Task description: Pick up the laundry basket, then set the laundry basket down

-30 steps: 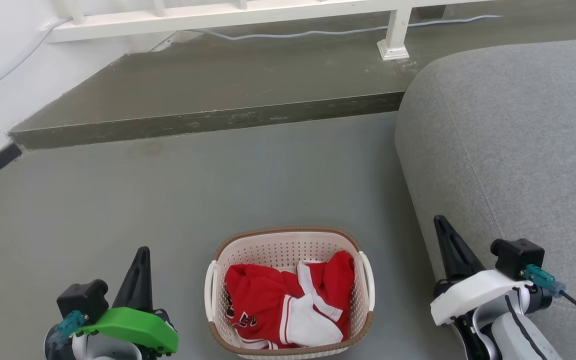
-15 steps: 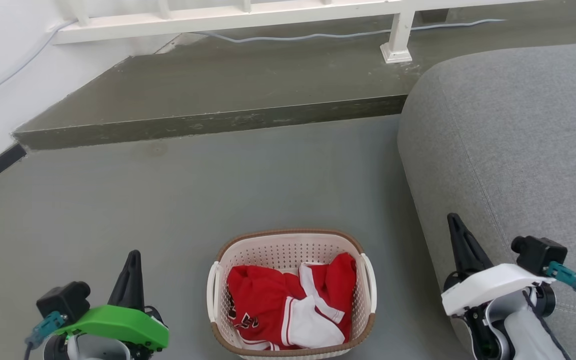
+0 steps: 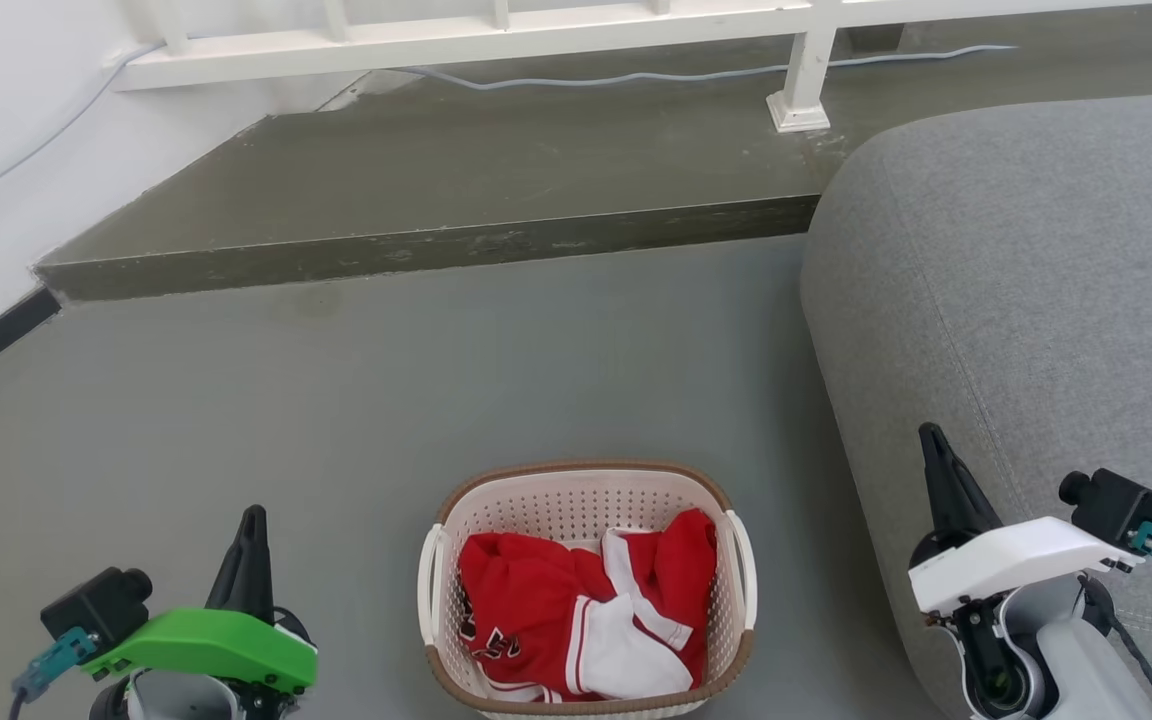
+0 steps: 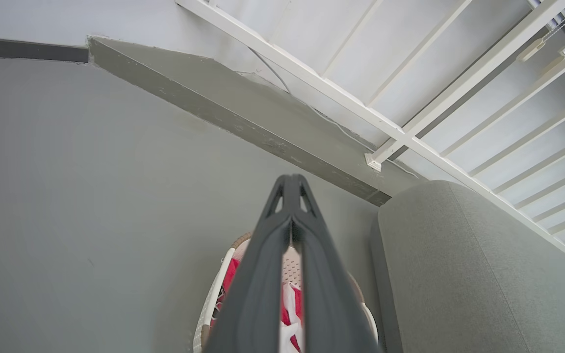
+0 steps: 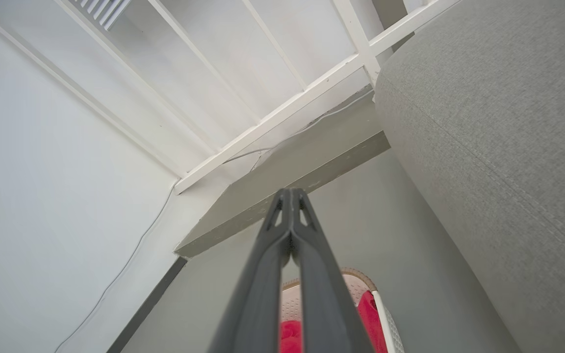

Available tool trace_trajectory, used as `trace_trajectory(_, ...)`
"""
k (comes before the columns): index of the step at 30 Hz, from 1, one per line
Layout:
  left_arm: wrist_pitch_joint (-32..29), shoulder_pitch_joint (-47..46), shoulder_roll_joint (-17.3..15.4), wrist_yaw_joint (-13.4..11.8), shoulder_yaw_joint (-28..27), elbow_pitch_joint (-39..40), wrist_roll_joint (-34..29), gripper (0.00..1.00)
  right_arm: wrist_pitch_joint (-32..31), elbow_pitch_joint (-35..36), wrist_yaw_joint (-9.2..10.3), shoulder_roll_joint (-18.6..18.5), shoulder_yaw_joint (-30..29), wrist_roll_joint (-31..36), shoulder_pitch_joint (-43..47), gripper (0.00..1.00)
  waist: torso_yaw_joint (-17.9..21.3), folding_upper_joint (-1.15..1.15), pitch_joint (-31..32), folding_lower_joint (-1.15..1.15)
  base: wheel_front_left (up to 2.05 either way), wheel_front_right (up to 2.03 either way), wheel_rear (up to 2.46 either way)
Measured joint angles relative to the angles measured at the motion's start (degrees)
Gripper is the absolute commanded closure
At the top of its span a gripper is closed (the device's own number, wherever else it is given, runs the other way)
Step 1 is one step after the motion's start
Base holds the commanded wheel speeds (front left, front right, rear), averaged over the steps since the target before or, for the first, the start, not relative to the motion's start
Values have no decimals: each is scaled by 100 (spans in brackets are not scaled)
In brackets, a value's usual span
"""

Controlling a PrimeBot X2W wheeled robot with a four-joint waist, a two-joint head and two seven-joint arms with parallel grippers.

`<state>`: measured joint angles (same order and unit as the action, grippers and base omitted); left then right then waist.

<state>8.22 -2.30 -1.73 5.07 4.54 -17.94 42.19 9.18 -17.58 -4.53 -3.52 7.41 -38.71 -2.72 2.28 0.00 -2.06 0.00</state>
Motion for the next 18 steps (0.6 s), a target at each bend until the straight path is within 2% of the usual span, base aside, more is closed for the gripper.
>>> trace_trajectory(18,-319,-4,0,23,-200,21,1014,100,-327,27,-49,3,-300,-1107,-3,100,-48,0,40,0,0,0,0)
